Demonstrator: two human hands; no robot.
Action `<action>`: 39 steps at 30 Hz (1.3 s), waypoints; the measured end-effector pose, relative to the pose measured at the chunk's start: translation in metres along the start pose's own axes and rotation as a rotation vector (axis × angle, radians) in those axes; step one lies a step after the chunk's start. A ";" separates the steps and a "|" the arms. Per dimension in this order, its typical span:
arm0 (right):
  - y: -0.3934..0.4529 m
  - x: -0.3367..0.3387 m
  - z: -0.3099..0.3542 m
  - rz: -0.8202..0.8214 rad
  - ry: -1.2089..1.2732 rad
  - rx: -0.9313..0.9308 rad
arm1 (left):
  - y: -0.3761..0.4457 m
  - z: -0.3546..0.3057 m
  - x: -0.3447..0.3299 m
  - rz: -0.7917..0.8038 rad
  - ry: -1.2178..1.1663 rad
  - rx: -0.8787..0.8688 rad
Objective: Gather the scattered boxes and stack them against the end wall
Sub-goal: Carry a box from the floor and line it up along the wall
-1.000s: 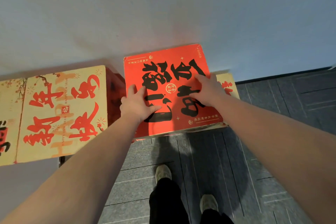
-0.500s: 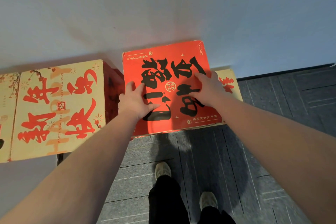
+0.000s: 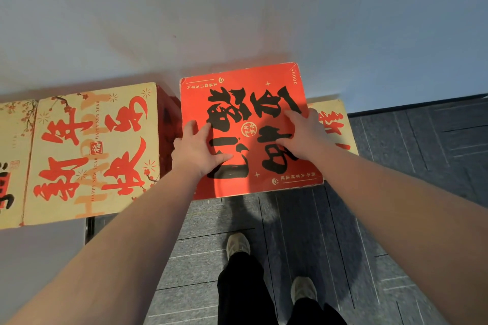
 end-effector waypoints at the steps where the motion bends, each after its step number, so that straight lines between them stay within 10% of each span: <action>1: 0.000 0.000 0.001 -0.001 0.000 0.001 | 0.000 0.001 0.000 0.000 0.001 0.000; 39: 0.001 -0.026 0.041 -0.007 -0.033 -0.011 | 0.004 0.041 0.031 -0.083 0.186 -0.042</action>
Point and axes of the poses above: each hand's wrist, its own y-axis towards the middle knuckle, its own x-axis out of the back of the hand, z = x × y, the point moved 6 cm from there along y, towards the middle knuckle, and after that the axes turned 5 degrees about -y, right-handed, at the moved point
